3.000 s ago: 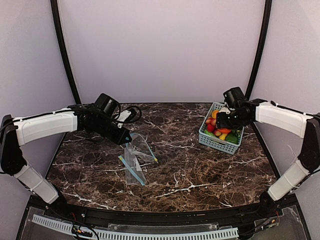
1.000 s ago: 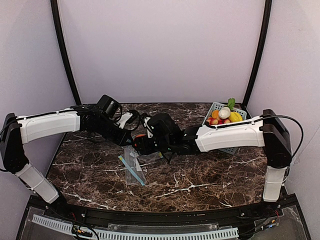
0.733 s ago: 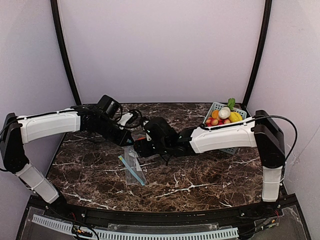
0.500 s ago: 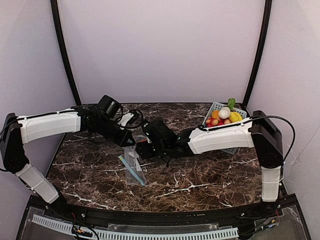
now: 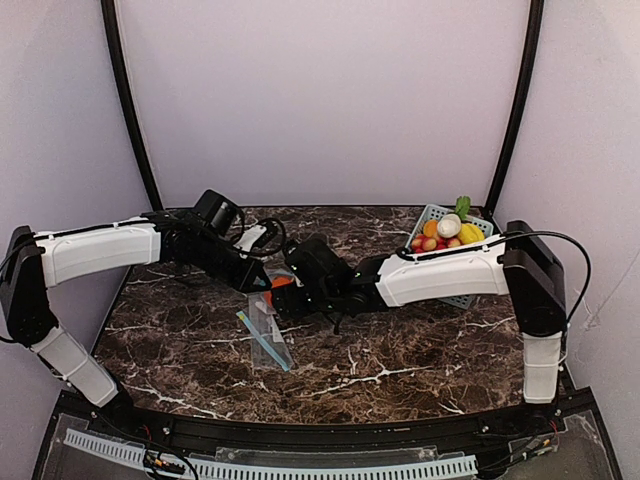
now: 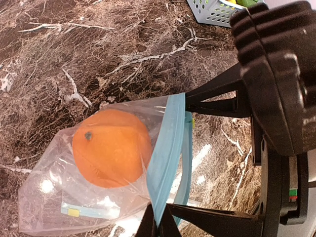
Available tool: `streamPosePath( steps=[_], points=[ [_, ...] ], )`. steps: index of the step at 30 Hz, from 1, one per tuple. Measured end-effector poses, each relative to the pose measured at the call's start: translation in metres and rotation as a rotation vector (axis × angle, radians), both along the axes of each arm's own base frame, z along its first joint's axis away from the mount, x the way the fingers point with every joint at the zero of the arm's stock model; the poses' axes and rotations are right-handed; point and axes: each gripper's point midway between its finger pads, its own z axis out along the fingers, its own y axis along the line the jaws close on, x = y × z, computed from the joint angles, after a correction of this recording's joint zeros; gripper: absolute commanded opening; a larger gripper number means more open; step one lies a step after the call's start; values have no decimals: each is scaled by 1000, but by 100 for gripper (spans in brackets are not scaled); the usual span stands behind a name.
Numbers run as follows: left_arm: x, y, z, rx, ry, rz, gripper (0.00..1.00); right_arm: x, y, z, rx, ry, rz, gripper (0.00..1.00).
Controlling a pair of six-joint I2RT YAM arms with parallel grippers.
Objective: Place the food in the zip-top bag and seal the zipper
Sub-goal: Place the fake fruit in the zipper food storage bag.
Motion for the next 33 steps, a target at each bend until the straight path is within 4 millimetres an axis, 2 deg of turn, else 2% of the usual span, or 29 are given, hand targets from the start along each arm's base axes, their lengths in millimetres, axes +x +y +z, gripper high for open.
streamPosePath(
  steps=[3,6,9,13,16,18,21,26,29,33],
  points=[
    [0,0,0,0,0,0,1,-1,-1,3,-4,-1,4,95],
    [0,0,0,-1,2,4,1,-2,-3,14,5,-9,8,96],
    [2,2,0,-1,2,10,1,-3,-4,32,34,-25,18,95],
    [6,6,0,0,4,29,1,-8,-9,67,92,-51,31,93],
    [8,9,0,0,5,42,1,-13,-20,88,132,-60,30,83],
    [10,10,0,-1,6,48,1,-14,-27,95,151,-52,24,76],
    [10,10,0,-3,9,50,1,-8,-37,88,158,-18,0,66],
    [10,10,0,-5,10,49,1,11,-49,56,114,41,-40,47],
    [9,10,0,-5,10,49,1,18,-53,34,81,77,-54,43],
    [10,10,0,-4,10,49,1,19,-52,12,42,117,-41,42]
  ],
)
